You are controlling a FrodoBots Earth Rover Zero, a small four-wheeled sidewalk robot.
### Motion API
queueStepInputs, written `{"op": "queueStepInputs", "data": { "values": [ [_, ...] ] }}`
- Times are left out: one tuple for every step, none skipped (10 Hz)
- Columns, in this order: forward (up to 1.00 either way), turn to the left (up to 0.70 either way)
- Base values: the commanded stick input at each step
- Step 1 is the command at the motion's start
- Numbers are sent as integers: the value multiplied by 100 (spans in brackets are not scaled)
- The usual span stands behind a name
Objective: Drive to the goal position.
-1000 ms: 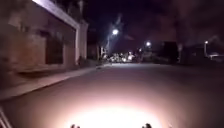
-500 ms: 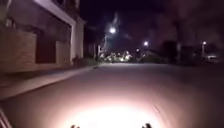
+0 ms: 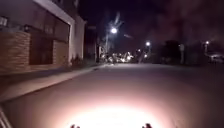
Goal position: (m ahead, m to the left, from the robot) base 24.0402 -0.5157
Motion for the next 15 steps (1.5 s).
{"op": "queueStepInputs", "data": {
  "values": [
    [85, -10],
    [85, 0],
    [85, 0],
    [85, 0],
    [85, 0],
    [85, 0],
    [85, 0],
    [85, 0],
    [85, 0],
    [85, 0],
    [85, 0],
    [85, 0],
    [85, 0],
    [85, 0],
    [85, 0]
  ]
}}
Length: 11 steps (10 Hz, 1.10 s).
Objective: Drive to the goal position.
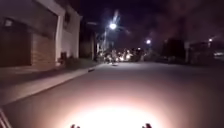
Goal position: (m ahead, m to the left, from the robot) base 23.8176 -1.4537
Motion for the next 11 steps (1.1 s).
{"op": "queueStepInputs", "data": {
  "values": [
    [85, 0],
    [85, 0],
    [85, 0],
    [85, 0],
    [85, -21],
    [85, -34],
    [85, -34],
    [85, -30],
    [85, -19],
    [85, -9],
    [85, 0]
  ]
}}
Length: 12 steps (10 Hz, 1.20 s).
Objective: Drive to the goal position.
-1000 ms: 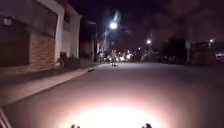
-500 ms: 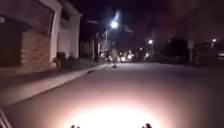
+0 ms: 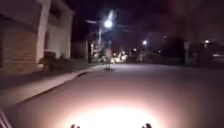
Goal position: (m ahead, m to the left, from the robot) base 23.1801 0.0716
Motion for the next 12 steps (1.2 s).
{"op": "queueStepInputs", "data": {
  "values": [
    [85, 0],
    [85, 0],
    [85, 0],
    [85, 0],
    [85, 0],
    [85, 0],
    [85, 0],
    [85, 0],
    [85, 0],
    [85, 0],
    [85, 0],
    [85, 0]
  ]
}}
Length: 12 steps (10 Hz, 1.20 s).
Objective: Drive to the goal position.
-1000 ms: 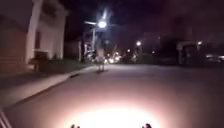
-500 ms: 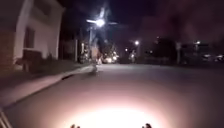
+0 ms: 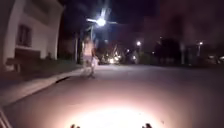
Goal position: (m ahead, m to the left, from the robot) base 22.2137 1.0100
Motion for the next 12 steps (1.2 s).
{"op": "queueStepInputs", "data": {
  "values": [
    [85, 0],
    [85, 0],
    [85, 0],
    [85, 0],
    [85, 0],
    [85, 0],
    [85, 0],
    [85, 0],
    [85, 0],
    [85, -8],
    [85, -26],
    [85, -34]
  ]
}}
